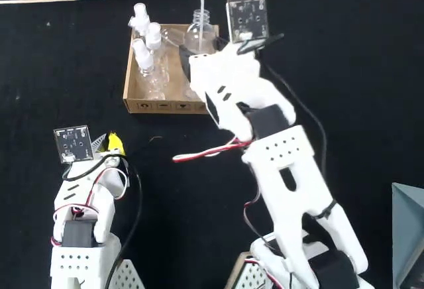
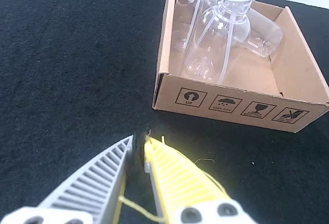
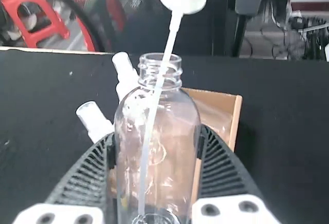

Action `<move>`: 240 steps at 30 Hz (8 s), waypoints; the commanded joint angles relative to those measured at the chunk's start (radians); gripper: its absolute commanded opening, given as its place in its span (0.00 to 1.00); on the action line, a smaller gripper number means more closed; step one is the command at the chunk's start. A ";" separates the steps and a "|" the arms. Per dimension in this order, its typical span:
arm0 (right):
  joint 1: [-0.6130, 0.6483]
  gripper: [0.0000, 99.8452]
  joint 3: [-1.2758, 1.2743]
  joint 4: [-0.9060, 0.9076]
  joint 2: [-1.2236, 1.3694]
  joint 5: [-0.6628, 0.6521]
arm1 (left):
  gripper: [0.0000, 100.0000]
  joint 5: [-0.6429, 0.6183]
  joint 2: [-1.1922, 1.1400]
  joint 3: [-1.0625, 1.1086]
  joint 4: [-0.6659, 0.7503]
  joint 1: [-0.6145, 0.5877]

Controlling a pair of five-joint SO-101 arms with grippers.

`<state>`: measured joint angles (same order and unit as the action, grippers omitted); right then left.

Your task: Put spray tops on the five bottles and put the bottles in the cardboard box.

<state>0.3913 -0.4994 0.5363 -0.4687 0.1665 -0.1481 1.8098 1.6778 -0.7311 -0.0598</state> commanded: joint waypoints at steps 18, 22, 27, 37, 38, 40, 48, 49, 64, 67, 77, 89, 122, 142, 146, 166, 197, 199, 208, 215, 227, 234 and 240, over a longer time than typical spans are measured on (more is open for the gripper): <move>-0.084 0.05 -0.572 -1.177 -0.067 -0.180 | 0.03 0.008 0.011 0.022 -0.005 -0.010; -0.094 0.05 -0.596 -1.250 -0.059 -0.176 | 0.03 0.008 0.011 0.022 -0.005 -0.010; -0.094 0.05 -0.591 -1.217 -0.059 -0.176 | 0.03 0.006 0.011 0.022 -0.005 -0.010; -0.089 0.05 -0.498 -0.994 -0.058 -0.169 | 0.03 0.005 0.011 0.022 -0.005 -0.010; -0.087 0.05 -0.498 -0.993 -0.058 -0.167 | 0.03 0.005 0.011 0.022 -0.005 -0.010; -0.087 0.05 -0.496 -0.988 -0.058 -0.132 | 0.03 0.005 0.011 0.022 -0.005 -0.010; -0.092 0.05 -0.423 -1.003 0.119 -0.086 | 0.03 0.005 0.011 0.022 -0.005 -0.010; -0.092 0.05 -0.409 -1.022 0.148 -0.086 | 0.03 0.005 0.011 0.022 -0.005 -0.010; -0.092 0.05 -0.400 -1.493 0.535 -0.095 | 0.03 0.005 0.011 0.022 -0.005 -0.010; -0.091 0.05 -0.394 -1.557 0.604 -0.097 | 0.03 0.006 0.011 0.022 -0.005 -0.010; -0.087 0.05 -0.374 -1.824 0.851 -0.207 | 0.03 0.006 0.011 0.022 -0.005 -0.010; -0.087 0.06 -0.265 -1.846 1.041 -0.224 | 0.03 0.008 0.011 0.022 -0.005 -0.010; -0.058 0.30 -0.335 -1.847 1.043 -0.305 | 0.03 0.008 0.009 0.022 -0.005 -0.010; -0.028 0.17 -0.394 -1.938 1.041 -0.361 | 0.03 0.008 0.009 0.022 -0.005 -0.010; -0.028 0.17 -0.394 -1.938 1.041 -0.361 | 0.03 0.008 0.009 0.022 -0.005 -0.010; -0.051 0.17 -0.450 -1.809 0.888 -0.354 | 0.03 0.008 0.009 0.022 -0.005 -0.010; -0.114 0.16 -0.901 -1.430 0.105 -0.382 | 0.03 0.003 0.008 0.022 -0.008 -0.007; -0.121 0.16 -0.934 -1.416 0.059 -0.382 | 0.03 0.002 0.008 0.022 -0.008 -0.005; -0.160 0.16 -1.084 -1.344 -0.128 -0.382 | 0.03 0.002 0.008 0.022 -0.008 -0.007; -0.170 0.16 -1.173 -1.281 -0.268 -0.382 | 0.03 0.002 0.008 0.022 -0.008 -0.007; -0.253 0.16 -1.178 -0.927 -0.553 -0.318 | 0.03 0.000 0.008 0.022 -0.008 -0.007; -0.256 0.16 -1.187 -0.704 -0.754 -0.318 | 0.03 0.000 0.008 0.022 -0.008 -0.007; -0.256 0.16 -1.194 -0.489 -0.911 -0.318 | 0.03 0.000 0.008 0.022 -0.008 -0.007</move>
<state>0.1611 -1.6916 -0.0514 -1.2958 -0.1603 -0.1481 1.8098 1.6778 -0.7311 -0.0598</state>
